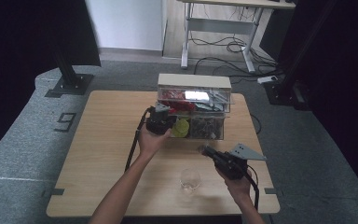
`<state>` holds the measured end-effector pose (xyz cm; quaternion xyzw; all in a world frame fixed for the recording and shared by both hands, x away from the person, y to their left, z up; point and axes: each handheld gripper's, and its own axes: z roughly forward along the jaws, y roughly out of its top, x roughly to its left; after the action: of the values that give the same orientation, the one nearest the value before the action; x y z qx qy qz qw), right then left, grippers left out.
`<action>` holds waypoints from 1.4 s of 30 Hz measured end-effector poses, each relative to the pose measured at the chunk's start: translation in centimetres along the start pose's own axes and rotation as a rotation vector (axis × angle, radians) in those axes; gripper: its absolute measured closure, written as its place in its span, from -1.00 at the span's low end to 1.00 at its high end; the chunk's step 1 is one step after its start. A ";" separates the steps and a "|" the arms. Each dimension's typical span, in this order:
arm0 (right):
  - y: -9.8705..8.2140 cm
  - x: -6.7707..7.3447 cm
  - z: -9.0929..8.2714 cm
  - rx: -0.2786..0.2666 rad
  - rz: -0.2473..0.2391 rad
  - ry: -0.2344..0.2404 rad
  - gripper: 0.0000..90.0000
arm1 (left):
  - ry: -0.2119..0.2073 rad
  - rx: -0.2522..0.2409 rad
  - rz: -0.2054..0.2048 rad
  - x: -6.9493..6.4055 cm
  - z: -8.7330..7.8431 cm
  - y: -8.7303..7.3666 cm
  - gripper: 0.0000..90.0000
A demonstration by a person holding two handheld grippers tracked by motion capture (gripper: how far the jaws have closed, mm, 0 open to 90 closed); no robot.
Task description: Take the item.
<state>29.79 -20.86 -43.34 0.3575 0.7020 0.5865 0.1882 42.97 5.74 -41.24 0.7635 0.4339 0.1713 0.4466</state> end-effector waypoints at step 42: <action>-3.3 5.4 -1.5 0.051 -0.056 0.123 0.97 | 0.002 0.003 -0.002 -0.2 0.2 0.0 0.95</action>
<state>24.23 -18.19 -45.32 0.3055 0.7368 0.5838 0.1518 43.00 5.48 -41.32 0.7635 0.4355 0.1709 0.4451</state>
